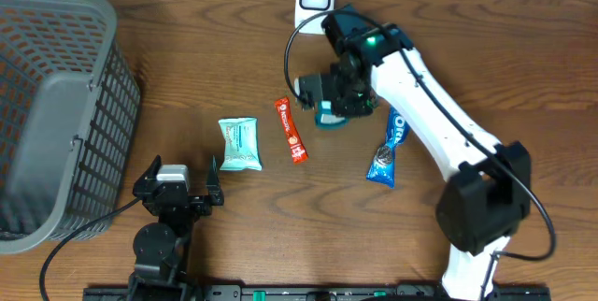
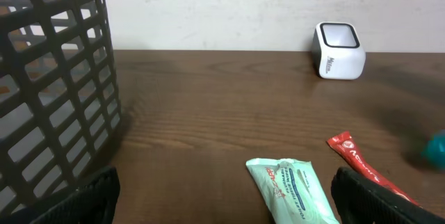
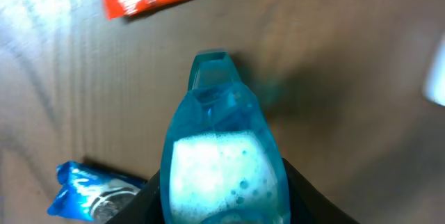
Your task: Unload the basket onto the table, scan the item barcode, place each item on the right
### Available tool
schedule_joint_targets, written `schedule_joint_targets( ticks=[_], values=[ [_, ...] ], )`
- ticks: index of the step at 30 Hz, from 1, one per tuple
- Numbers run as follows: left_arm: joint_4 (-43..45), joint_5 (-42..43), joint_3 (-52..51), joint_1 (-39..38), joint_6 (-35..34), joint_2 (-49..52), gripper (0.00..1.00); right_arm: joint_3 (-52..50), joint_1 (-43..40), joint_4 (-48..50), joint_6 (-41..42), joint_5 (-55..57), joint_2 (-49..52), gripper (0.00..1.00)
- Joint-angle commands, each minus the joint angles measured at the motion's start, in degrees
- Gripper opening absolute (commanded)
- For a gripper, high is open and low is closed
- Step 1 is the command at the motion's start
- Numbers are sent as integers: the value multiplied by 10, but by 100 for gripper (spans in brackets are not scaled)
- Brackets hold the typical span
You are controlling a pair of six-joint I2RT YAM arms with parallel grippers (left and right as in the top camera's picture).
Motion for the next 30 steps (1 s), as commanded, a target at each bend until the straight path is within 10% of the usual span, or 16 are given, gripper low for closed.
schedule_joint_targets(
  ticks=[1, 25, 30],
  values=[
    [-6, 6, -19, 0, -1, 0, 98, 24, 6, 28, 85, 3, -63, 25],
    [-6, 6, -19, 0, -1, 0, 98, 24, 10, 79, 532, -130, -91, 36],
    [-6, 6, -19, 0, -1, 0, 98, 24, 12, 26, 534, -210, -91, 21]
  ],
)
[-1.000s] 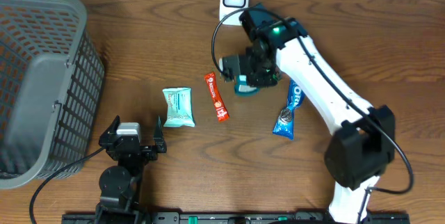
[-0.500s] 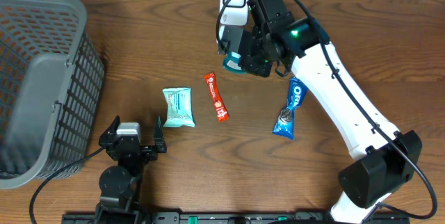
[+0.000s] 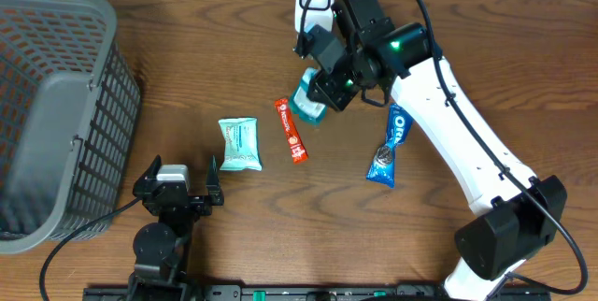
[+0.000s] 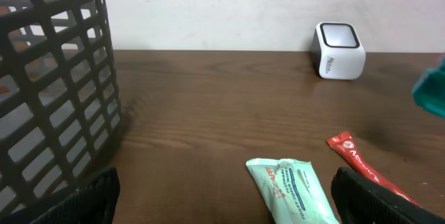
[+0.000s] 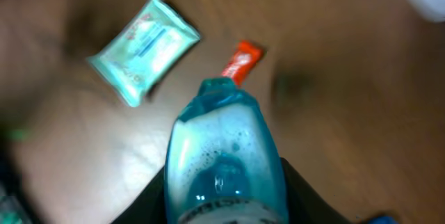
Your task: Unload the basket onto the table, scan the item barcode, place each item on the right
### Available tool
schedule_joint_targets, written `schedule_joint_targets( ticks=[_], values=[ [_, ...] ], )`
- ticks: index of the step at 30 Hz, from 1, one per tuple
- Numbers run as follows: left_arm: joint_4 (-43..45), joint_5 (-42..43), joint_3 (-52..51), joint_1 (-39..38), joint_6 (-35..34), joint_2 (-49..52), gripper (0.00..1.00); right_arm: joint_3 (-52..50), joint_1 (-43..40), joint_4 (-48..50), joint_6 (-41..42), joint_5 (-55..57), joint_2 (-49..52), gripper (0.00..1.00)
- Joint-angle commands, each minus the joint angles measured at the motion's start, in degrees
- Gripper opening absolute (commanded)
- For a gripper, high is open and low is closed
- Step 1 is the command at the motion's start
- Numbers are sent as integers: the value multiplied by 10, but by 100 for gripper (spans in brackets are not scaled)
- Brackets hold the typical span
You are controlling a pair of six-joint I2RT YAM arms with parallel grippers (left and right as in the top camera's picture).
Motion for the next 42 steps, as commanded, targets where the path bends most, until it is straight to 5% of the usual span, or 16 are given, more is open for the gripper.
schedule_joint_targets(
  ticks=[1, 5, 13, 15, 18, 22, 26, 32, 41, 42],
  values=[
    [-6, 6, -19, 0, -1, 0, 98, 18, 6, -20, 33, -75, -16, 20],
    [-6, 5, -19, 0, -1, 0, 98, 17, 6, -34, 37, -78, -16, 18],
    [-6, 6, -19, 0, -1, 0, 98, 17, 6, -36, 71, -73, -15, 34],
    [-6, 6, -19, 0, -1, 0, 98, 17, 6, -35, 73, -72, -15, 44],
    [-6, 5, -19, 0, -1, 0, 98, 17, 5, -27, 150, -72, -15, 31],
    [-6, 6, -19, 0, -1, 0, 98, 17, -3, -26, 171, -71, -15, 32],
    [-6, 5, -19, 0, -1, 0, 98, 17, -8, -28, 167, -47, -15, 65],
    [-6, 6, -19, 0, -1, 0, 98, 16, -7, -23, 182, 111, -7, 99],
    [-6, 6, -19, 0, -1, 0, 98, 16, -43, -51, 636, 141, 99, 99],
    [-6, 6, -19, 0, -1, 0, 98, 16, -44, -48, 666, 134, 110, 92]
  ],
)
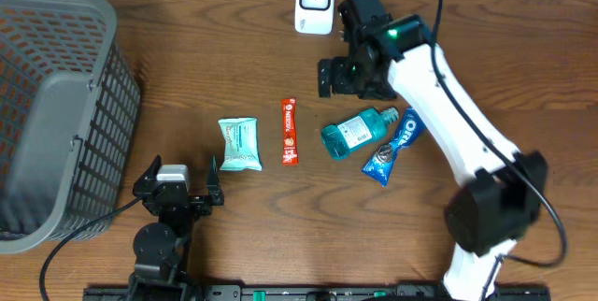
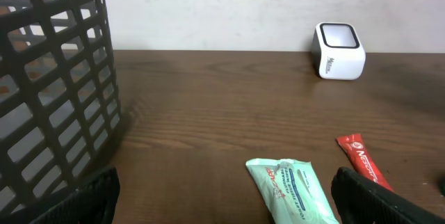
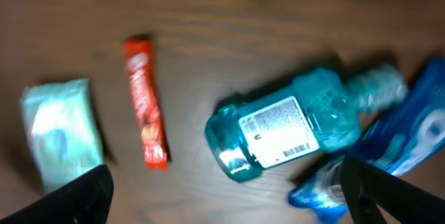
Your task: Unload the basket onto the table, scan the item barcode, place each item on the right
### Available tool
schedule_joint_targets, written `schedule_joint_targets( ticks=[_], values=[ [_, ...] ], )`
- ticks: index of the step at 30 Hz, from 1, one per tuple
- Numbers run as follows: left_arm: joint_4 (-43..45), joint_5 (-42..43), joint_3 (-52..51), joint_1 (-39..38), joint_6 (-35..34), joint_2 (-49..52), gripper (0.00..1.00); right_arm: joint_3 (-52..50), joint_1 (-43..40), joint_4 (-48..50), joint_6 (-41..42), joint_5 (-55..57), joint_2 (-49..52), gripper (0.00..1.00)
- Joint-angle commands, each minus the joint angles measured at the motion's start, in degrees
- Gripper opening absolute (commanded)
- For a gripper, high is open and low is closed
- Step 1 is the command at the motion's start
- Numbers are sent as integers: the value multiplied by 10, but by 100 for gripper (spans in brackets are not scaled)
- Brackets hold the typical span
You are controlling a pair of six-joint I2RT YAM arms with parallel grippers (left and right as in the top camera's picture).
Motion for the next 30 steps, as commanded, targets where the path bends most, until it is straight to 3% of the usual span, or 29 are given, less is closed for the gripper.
schedule_joint_targets(
  ticks=[1, 2, 3, 5, 7, 9, 14, 18, 30],
  values=[
    [-7, 6, -19, 0, -1, 0, 98, 5, -10, 3, 236, 4, 53, 82],
    [-7, 5, -19, 0, -1, 0, 98, 5, -10, 6, 251, 6, 60, 73],
    [-7, 6, -19, 0, -1, 0, 98, 5, -10, 9, 256, 13, 68, 72],
    [-7, 6, -19, 0, -1, 0, 98, 5, -10, 14, 256, 28, 80, 82],
    [-7, 5, -19, 0, -1, 0, 98, 5, -10, 10, 256, 28, 90, 99],
    [-7, 5, -19, 0, -1, 0, 98, 5, -12, -5, 278, 18, 94, 99],
    [-7, 6, -19, 0, -1, 0, 98, 5, -29, -84, 443, 13, 96, 99],
    [-7, 6, -19, 0, -1, 0, 98, -1, -40, -90, 506, 16, 96, 99],
    [-7, 5, -19, 0, -1, 0, 98, -8, -43, -39, 556, 19, 153, 91]
  ],
)
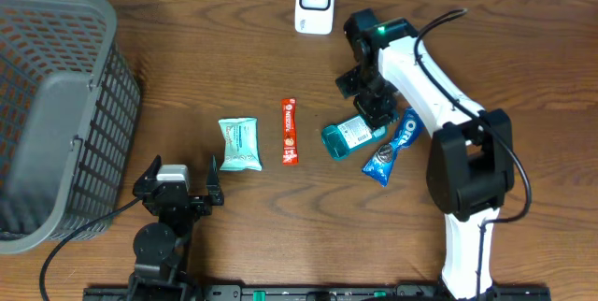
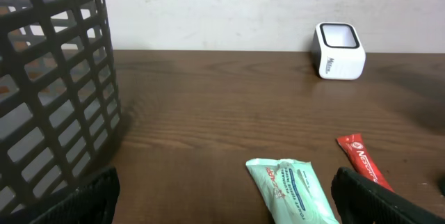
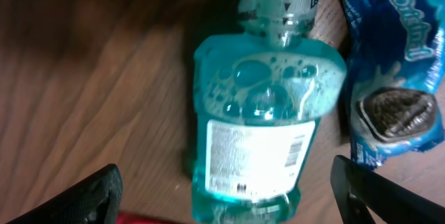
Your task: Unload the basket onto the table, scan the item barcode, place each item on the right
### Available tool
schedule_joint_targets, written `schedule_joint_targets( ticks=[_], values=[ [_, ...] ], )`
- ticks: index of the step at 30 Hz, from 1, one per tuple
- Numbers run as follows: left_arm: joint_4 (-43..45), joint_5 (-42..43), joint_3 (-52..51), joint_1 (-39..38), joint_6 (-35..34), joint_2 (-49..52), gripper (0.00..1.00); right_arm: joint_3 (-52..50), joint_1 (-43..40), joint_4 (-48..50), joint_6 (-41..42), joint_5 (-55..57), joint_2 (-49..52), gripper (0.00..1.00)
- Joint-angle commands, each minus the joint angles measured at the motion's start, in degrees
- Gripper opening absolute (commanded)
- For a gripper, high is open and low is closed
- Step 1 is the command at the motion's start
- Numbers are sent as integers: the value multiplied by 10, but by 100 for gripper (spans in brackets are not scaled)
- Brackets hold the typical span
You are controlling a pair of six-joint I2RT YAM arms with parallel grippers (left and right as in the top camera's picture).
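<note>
The teal mouthwash bottle point(image 1: 350, 136) lies on its side on the table, white label up point(image 3: 261, 140), its cap end against the blue Oreo pack. The white barcode scanner point(image 1: 316, 2) stands at the table's back edge and also shows in the left wrist view point(image 2: 340, 50). My right gripper point(image 1: 375, 105) hangs open just above the bottle, a black finger on either side of it point(image 3: 226, 193). My left gripper point(image 1: 177, 193) rests open at the front of the table, holding nothing point(image 2: 222, 200).
A blue Oreo pack point(image 1: 392, 147) touches the bottle's right side point(image 3: 393, 92). A red stick pack point(image 1: 290, 131) and a pale green wipes pack point(image 1: 239, 143) lie left of the bottle. A grey mesh basket point(image 1: 56, 114) fills the far left.
My right gripper, then open over the table left of and behind the bottle, now sits turned directly over the lying bottle. The bottle and the left arm have not moved.
My right gripper first held the bottle above the table beside the red stick. Then it held it up in front of the scanner. Later the bottle lay beside the Oreo pack with the gripper open behind it, and now the open gripper is over the bottle.
</note>
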Motion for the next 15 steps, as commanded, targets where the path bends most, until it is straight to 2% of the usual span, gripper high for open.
schedule_joint_targets(
  ticks=[1, 7, 13, 15],
  values=[
    [-7, 5, -19, 0, -1, 0, 98, -5, -3, 0, 42, 8, 39, 91],
    [-7, 5, -19, 0, -1, 0, 98, -5, -18, -2, 41, -21, 90, 90],
    [-7, 5, -19, 0, -1, 0, 98, -5, -21, -3, -3, -44, 138, 93],
    [-7, 5, -19, 0, -1, 0, 98, -5, -21, -2, -29, -38, 148, 80]
  ],
)
